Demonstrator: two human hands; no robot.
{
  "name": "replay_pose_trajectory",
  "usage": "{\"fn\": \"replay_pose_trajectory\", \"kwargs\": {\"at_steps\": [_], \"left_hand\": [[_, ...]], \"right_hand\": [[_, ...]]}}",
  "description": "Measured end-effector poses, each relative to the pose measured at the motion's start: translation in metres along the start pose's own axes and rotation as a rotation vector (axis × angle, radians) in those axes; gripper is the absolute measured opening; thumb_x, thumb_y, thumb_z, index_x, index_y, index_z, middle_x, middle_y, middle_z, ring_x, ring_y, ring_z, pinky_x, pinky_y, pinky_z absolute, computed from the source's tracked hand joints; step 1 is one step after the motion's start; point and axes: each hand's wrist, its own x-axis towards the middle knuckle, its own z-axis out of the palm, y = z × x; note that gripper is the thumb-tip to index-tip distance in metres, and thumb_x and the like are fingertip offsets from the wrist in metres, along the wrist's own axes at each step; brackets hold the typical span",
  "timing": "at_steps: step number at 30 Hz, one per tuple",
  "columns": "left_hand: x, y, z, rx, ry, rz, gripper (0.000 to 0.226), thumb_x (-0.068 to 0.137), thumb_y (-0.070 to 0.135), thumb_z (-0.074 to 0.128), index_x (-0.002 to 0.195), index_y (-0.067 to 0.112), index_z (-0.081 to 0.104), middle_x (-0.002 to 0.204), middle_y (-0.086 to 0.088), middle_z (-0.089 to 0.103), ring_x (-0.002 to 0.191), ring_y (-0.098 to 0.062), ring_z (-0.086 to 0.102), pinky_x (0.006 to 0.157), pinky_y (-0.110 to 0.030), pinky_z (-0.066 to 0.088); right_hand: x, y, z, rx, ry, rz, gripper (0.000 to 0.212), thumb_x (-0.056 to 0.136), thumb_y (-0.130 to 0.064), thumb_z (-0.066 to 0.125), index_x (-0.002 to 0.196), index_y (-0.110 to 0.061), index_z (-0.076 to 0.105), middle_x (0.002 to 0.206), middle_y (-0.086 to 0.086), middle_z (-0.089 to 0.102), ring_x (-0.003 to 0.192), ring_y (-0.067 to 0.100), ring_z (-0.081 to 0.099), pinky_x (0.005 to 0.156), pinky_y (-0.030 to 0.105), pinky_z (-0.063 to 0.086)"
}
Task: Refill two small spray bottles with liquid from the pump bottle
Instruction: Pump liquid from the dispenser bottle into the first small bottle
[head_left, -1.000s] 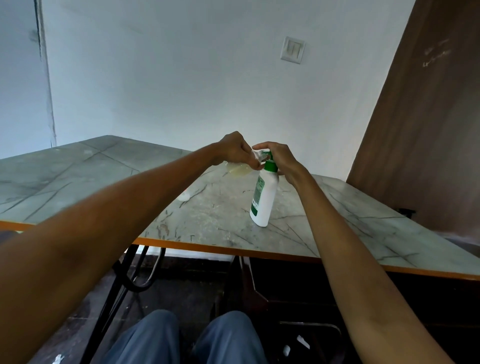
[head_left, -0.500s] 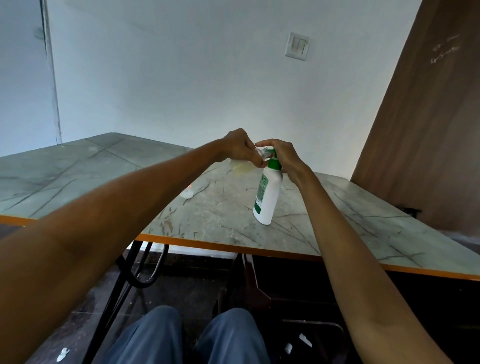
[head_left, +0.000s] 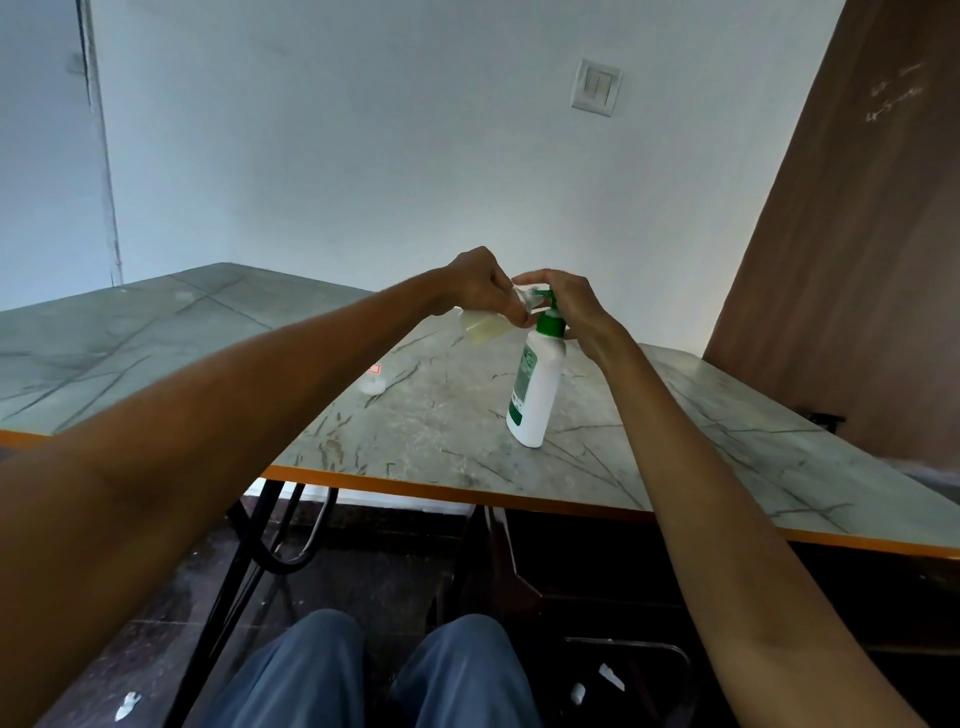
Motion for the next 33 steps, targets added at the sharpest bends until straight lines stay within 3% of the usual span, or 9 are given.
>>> {"fn": "replay_pose_trajectory", "kwargs": {"at_steps": [3, 6, 10, 15, 22, 26, 30, 33], "left_hand": [[-0.001, -0.004, 0.003, -0.017, -0.009, -0.023, 0.035, 0.068, 0.024, 0.08, 0.098, 0.007, 0.073, 0.091, -0.004, 0.065, 0.086, -0.015, 0.054, 0.067, -0.022, 0.043], [-0.003, -0.005, 0.003, -0.036, -0.003, -0.018, 0.032, 0.067, 0.023, 0.081, 0.095, 0.007, 0.074, 0.088, -0.006, 0.064, 0.083, -0.015, 0.053, 0.069, -0.024, 0.042], [-0.004, -0.001, 0.002, -0.03, 0.014, -0.01, 0.033, 0.067, 0.023, 0.081, 0.094, 0.006, 0.074, 0.086, -0.005, 0.063, 0.082, -0.014, 0.052, 0.06, -0.019, 0.039], [-0.002, 0.002, -0.001, -0.01, 0.018, -0.013, 0.033, 0.066, 0.023, 0.081, 0.093, 0.006, 0.074, 0.085, -0.004, 0.062, 0.082, -0.014, 0.051, 0.06, -0.017, 0.038], [-0.001, -0.006, 0.006, -0.04, 0.008, -0.019, 0.036, 0.068, 0.024, 0.081, 0.098, 0.006, 0.073, 0.092, -0.004, 0.065, 0.086, -0.015, 0.055, 0.064, -0.02, 0.044], [0.0, -0.006, 0.005, -0.037, 0.021, -0.021, 0.034, 0.065, 0.025, 0.082, 0.093, 0.006, 0.075, 0.085, -0.005, 0.063, 0.08, -0.015, 0.053, 0.064, -0.022, 0.041], [0.0, 0.001, -0.001, -0.005, 0.029, -0.022, 0.035, 0.064, 0.025, 0.082, 0.094, 0.007, 0.074, 0.09, -0.005, 0.065, 0.084, -0.014, 0.053, 0.064, -0.021, 0.04], [0.0, 0.001, -0.004, 0.018, 0.031, -0.017, 0.036, 0.065, 0.025, 0.081, 0.096, 0.008, 0.074, 0.096, -0.005, 0.066, 0.087, -0.015, 0.053, 0.066, -0.022, 0.041]], "right_hand": [[-0.004, 0.001, 0.002, -0.006, 0.011, -0.026, 0.036, 0.094, -0.013, 0.034, 0.104, -0.017, 0.068, 0.106, 0.002, 0.057, 0.072, 0.006, 0.053, 0.041, 0.007, 0.041], [-0.005, 0.001, 0.001, -0.035, 0.001, -0.007, 0.039, 0.093, -0.012, 0.032, 0.11, -0.017, 0.068, 0.103, 0.003, 0.059, 0.071, 0.006, 0.053, 0.052, 0.016, 0.041], [-0.004, -0.003, 0.0, -0.057, 0.006, 0.019, 0.032, 0.093, -0.016, 0.037, 0.099, -0.024, 0.068, 0.102, 0.001, 0.06, 0.073, 0.007, 0.054, 0.06, 0.022, 0.041], [-0.003, -0.006, -0.002, -0.031, -0.006, 0.039, 0.028, 0.091, -0.018, 0.043, 0.08, -0.03, 0.066, 0.085, -0.004, 0.061, 0.07, 0.009, 0.055, 0.059, 0.022, 0.04], [-0.005, 0.003, 0.0, 0.015, -0.012, 0.022, 0.031, 0.089, -0.014, 0.043, 0.074, -0.028, 0.066, 0.08, -0.007, 0.062, 0.068, 0.008, 0.056, 0.056, 0.021, 0.043], [-0.004, -0.001, -0.001, -0.012, -0.022, 0.048, 0.03, 0.088, -0.012, 0.044, 0.072, -0.027, 0.064, 0.076, -0.007, 0.061, 0.066, 0.007, 0.054, 0.055, 0.021, 0.042], [-0.001, -0.008, -0.003, -0.047, -0.025, 0.058, 0.025, 0.088, -0.014, 0.049, 0.072, -0.027, 0.064, 0.09, 0.001, 0.062, 0.071, 0.01, 0.056, 0.056, 0.021, 0.042], [-0.002, -0.01, -0.002, -0.043, -0.021, 0.055, 0.024, 0.089, -0.015, 0.049, 0.073, -0.026, 0.064, 0.085, 0.0, 0.062, 0.068, 0.009, 0.056, 0.054, 0.019, 0.042]]}}
